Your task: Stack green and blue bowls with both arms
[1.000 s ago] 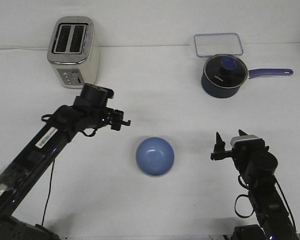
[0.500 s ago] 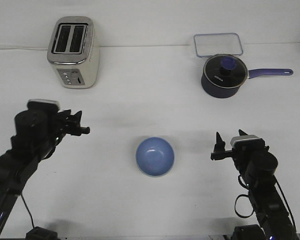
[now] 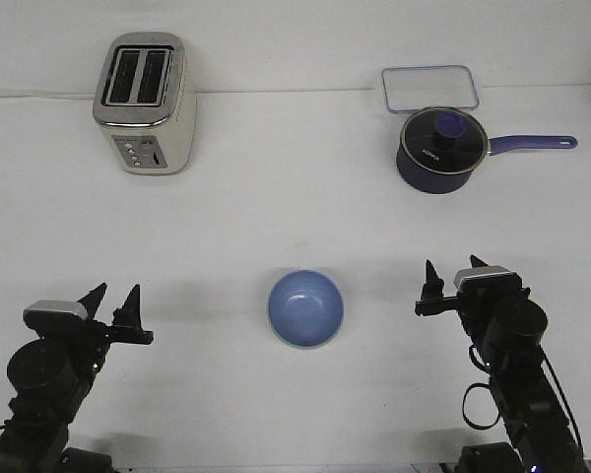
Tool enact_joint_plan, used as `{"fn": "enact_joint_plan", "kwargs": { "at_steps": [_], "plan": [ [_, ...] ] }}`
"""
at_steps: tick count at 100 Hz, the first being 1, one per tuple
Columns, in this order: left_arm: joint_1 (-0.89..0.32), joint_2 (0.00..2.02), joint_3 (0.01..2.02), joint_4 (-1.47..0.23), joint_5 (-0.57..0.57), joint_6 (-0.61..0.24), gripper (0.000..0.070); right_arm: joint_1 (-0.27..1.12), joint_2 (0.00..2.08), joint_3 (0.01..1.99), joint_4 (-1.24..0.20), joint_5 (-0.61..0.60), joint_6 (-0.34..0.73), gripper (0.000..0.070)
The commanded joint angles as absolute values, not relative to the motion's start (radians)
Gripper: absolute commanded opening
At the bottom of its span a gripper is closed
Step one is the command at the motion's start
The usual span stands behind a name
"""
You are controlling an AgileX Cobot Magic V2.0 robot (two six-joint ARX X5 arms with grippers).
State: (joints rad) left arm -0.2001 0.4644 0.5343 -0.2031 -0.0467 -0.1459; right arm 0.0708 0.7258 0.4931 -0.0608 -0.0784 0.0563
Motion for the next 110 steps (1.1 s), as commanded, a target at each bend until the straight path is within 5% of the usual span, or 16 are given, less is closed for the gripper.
{"fn": "enact_joint_plan", "kwargs": {
  "at_steps": [1,36,43,57,62,110],
  "plan": [
    [-0.2,0.454,0.532,-0.176,-0.065,-0.151,0.0385,0.071,0.726,0.503,-0.046,-0.078,0.064,0.0539],
    [-0.2,0.45,0.526,-0.155,-0.072,-0.159,0.0373,0.071,0.726,0.503,-0.045,-0.078,0.063,0.0516],
    [-0.2,0.45,0.526,-0.155,-0.072,-0.159,0.031,0.071,0.726,0.503,-0.045,-0.077,0.063,0.0398],
    [-0.2,0.45,0.526,-0.156,-0.072,-0.159,0.0001,0.071,0.726,0.503,-0.045,-0.078,0.063,0.0075],
    [-0.2,0.45,0.526,-0.155,-0.072,-0.159,0.0007,0.071,0.727,0.503,-0.045,-0.077,0.063,0.0004],
    [-0.2,0.441,0.526,-0.155,-0.072,-0.159,0.0013,0.071,0.727,0.503,-0.045,-0.077,0.063,0.0003]
  ]
}}
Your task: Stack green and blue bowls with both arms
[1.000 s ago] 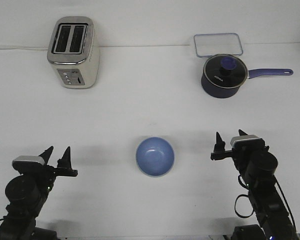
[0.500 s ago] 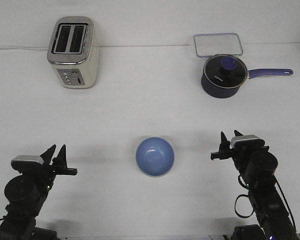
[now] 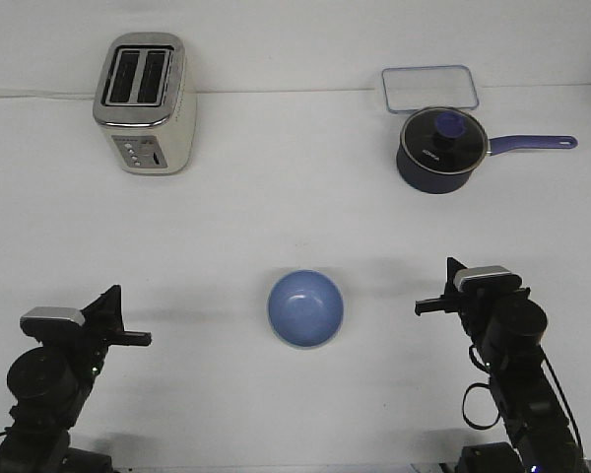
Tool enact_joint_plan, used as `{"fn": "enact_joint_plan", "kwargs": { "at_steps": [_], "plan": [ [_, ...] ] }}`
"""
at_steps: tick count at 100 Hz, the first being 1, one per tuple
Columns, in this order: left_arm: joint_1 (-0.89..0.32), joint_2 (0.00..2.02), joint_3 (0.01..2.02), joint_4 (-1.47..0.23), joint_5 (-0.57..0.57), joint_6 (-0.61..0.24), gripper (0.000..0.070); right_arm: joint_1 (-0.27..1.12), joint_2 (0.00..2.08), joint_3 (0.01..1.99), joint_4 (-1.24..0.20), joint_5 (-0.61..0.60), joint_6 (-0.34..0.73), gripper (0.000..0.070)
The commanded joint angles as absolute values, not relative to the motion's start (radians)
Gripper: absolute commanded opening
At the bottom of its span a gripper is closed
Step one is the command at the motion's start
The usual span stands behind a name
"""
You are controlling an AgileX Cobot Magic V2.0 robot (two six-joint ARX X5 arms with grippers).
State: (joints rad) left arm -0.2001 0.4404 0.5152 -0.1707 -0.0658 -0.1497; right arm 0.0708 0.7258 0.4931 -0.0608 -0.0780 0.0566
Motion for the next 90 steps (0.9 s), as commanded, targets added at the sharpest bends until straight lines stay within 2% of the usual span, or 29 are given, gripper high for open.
{"fn": "enact_joint_plan", "kwargs": {
  "at_steps": [1,52,58,79,90],
  "plan": [
    [-0.2,0.441,0.526,-0.155,-0.072,-0.159,0.0013,0.071,0.727,0.503,-0.045,-0.077,0.063,0.0003],
    [-0.2,0.435,0.525,-0.153,-0.072,-0.156,0.0012,0.071,0.727,0.503,-0.045,-0.077,0.063,0.0003],
    [-0.195,0.424,0.513,-0.109,-0.075,-0.11,0.0013,0.071,0.727,0.503,-0.045,-0.077,0.063,0.0003],
    [-0.179,0.313,0.362,0.097,-0.075,-0.097,0.0013,0.071,0.727,0.503,-0.045,-0.077,0.063,0.0003],
    [-0.16,0.232,0.265,0.126,-0.075,-0.086,0.0013,0.071,0.727,0.503,-0.045,-0.077,0.063,0.0003]
  ]
}}
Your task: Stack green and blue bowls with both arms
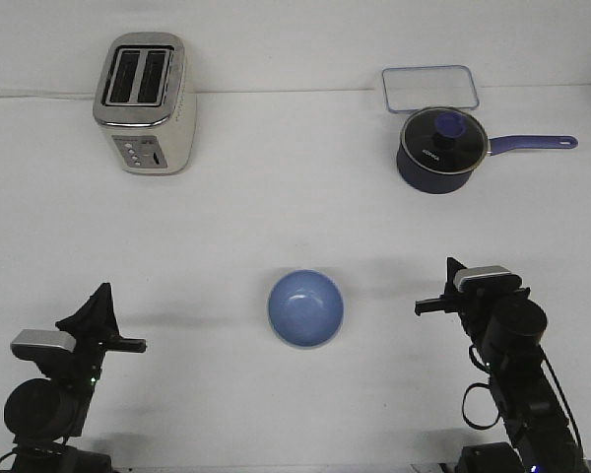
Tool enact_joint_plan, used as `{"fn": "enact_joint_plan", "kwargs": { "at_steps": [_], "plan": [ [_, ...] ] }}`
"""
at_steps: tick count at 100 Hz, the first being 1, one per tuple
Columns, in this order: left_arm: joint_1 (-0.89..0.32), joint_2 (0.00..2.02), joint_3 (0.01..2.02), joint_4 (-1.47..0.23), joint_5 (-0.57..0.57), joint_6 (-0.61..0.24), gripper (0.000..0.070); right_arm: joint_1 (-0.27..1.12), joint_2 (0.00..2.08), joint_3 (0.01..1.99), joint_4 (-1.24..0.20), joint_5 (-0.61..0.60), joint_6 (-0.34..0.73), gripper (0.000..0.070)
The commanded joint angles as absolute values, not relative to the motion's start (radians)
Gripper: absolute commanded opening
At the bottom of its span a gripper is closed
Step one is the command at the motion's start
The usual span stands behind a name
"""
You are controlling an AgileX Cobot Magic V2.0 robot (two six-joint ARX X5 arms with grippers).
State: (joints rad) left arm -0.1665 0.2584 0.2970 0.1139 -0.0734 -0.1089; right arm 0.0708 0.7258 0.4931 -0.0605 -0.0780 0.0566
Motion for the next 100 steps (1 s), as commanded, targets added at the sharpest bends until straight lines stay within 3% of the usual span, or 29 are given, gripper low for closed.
{"fn": "enact_joint_plan", "kwargs": {
  "at_steps": [1,29,100],
  "plan": [
    [-0.158,0.224,0.257,0.126,-0.075,-0.086,0.0013,0.071,0.727,0.503,-0.045,-0.077,0.063,0.0003],
    [-0.103,-0.001,0.06,0.13,-0.075,-0.092,0.0013,0.071,0.727,0.503,-0.045,-0.077,0.063,0.0003],
    [-0.09,0.003,0.014,0.159,-0.071,-0.098,0.0013,0.071,0.727,0.503,-0.044,-0.078,0.063,0.0003]
  ]
}}
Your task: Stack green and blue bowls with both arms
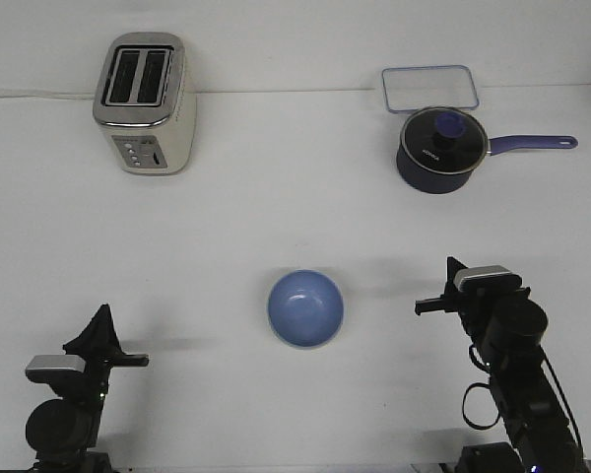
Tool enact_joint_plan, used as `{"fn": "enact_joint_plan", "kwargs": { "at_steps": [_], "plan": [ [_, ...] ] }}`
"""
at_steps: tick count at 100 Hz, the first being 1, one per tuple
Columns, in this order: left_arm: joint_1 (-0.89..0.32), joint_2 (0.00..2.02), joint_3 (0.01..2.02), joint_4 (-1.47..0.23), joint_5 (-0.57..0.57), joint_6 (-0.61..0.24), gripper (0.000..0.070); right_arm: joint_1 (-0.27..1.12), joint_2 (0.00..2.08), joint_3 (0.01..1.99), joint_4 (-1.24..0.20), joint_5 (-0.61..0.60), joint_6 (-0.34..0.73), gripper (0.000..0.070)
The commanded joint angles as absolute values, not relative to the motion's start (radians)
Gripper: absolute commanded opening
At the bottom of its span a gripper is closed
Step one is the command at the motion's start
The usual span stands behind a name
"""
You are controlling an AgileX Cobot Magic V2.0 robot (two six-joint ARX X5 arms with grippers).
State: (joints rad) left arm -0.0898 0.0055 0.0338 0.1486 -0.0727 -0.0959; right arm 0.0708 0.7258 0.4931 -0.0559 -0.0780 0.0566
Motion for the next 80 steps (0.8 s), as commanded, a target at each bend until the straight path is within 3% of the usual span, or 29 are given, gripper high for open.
{"fn": "enact_joint_plan", "kwargs": {
  "at_steps": [1,56,80],
  "plan": [
    [-0.09,0.003,0.014,0.159,-0.071,-0.098,0.0013,0.071,0.727,0.503,-0.044,-0.078,0.063,0.0003],
    [-0.09,0.003,0.014,0.159,-0.071,-0.098,0.0013,0.072,0.711,0.503,-0.045,-0.077,0.062,0.0003],
    [-0.09,0.003,0.014,0.159,-0.071,-0.098,0.0013,0.072,0.546,0.416,-0.01,-0.077,0.056,0.0003]
  ]
}}
